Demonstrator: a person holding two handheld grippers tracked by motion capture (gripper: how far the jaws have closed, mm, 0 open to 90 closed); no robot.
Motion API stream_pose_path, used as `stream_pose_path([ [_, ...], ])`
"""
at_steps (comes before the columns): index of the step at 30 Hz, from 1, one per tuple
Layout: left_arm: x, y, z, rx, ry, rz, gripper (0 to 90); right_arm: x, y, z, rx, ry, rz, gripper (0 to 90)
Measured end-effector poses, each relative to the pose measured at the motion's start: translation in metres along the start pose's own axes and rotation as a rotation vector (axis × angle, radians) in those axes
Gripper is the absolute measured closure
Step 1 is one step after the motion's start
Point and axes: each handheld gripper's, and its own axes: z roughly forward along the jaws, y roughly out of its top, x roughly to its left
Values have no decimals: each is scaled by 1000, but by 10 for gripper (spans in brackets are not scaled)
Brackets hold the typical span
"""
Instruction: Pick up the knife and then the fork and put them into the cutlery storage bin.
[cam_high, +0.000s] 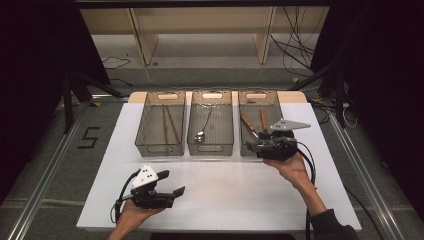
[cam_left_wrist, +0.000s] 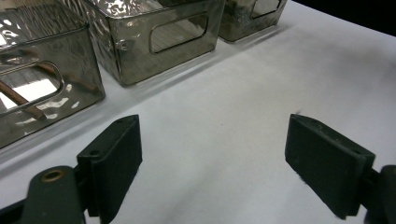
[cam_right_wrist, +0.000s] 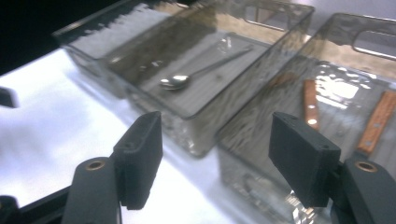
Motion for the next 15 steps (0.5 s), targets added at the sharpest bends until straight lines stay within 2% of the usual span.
stream_pose_path([
  [5,1,0,-1,-6,-4,-11,187,11,-12,-17,-74,50,21,339],
  [12,2,-2,-5,-15,-3,-13,187,27,-24,-29,-125,64,13,320],
  [15,4,-3,-7,-21,-2,-17,186,34,-31,-31,-135,66,-5,312],
])
